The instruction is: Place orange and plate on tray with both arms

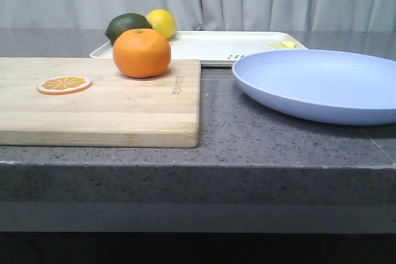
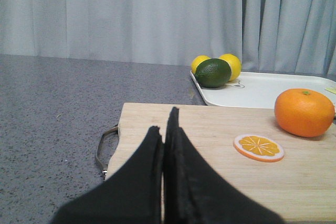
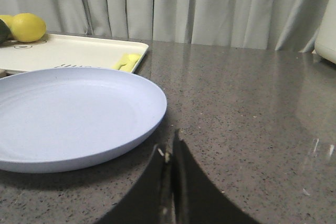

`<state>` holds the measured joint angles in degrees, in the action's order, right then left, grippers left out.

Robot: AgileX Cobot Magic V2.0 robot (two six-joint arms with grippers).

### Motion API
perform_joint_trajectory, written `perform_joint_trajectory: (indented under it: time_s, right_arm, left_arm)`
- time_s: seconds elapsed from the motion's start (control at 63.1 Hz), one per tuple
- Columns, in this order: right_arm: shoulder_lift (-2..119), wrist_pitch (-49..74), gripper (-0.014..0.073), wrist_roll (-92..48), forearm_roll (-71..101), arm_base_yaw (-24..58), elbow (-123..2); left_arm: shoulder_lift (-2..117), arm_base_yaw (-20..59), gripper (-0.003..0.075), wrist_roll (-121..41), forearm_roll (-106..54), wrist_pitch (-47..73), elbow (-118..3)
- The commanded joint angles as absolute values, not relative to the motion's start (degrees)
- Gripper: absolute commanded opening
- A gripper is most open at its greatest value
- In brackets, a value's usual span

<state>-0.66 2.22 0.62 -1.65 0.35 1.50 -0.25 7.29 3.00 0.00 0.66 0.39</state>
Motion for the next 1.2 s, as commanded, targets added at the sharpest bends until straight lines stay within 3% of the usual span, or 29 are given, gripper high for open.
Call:
perform_joint_trajectory:
  time_s: [0.0, 0.872, 1.188]
  right_arm:
    - [-1.7, -2.6, -0.0067, 0.0, -1.3, 0.0, 0.1]
    - [-1.7, -4.8, -0.0067, 0.0, -1.3, 0.0, -0.6]
    - [-0.1, 9.2, -0.0067, 0.0, -1.4, 0.0, -13.7]
  left_arm:
    - [-1.3, 7.2, -0.0020, 3.0, -0.6, -4.0, 1.9]
    - [-1.3, 7.2, -0.0020, 3.0, -0.6, -6.9, 1.6]
    - [0.1, 7.2, -0.0020, 3.0, -0.6, 1.9, -11.8]
